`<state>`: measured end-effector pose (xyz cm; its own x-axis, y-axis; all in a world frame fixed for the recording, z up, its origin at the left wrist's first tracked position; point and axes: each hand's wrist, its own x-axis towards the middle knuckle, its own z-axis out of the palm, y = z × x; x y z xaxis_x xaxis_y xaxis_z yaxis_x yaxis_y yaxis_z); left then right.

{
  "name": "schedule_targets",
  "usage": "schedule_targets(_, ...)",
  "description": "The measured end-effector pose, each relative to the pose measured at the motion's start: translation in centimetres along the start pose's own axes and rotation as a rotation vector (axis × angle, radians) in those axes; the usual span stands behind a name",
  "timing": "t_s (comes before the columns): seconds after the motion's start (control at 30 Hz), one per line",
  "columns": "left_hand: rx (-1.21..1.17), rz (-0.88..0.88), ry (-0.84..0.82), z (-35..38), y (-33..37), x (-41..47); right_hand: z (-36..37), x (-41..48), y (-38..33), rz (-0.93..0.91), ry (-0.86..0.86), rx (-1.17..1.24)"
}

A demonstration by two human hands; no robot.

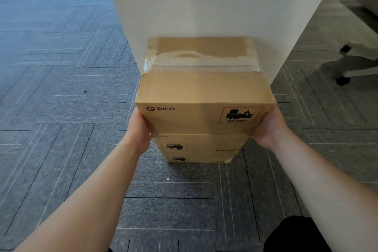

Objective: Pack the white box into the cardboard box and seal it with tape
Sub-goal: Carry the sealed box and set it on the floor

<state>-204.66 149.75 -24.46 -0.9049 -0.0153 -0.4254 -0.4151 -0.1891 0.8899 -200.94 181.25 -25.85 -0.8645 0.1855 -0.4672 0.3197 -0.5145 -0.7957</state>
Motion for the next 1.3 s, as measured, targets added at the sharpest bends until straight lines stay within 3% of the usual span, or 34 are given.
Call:
schedule_targets(0.17,-0.025,-0.008,0.001,0.0,0.1,0.6,0.7,0.2,0.0,0.019,0.003,0.130)
schedule_targets(0.9,-0.044,-0.014,-0.035,0.2,0.0,-0.2,1.0,-0.1,0.1,0.010,0.098,0.144)
schedule_targets(1.3,-0.142,-0.006,0.043,1.1,0.2,-1.1,1.6,-1.3,0.4,-0.033,0.167,0.176)
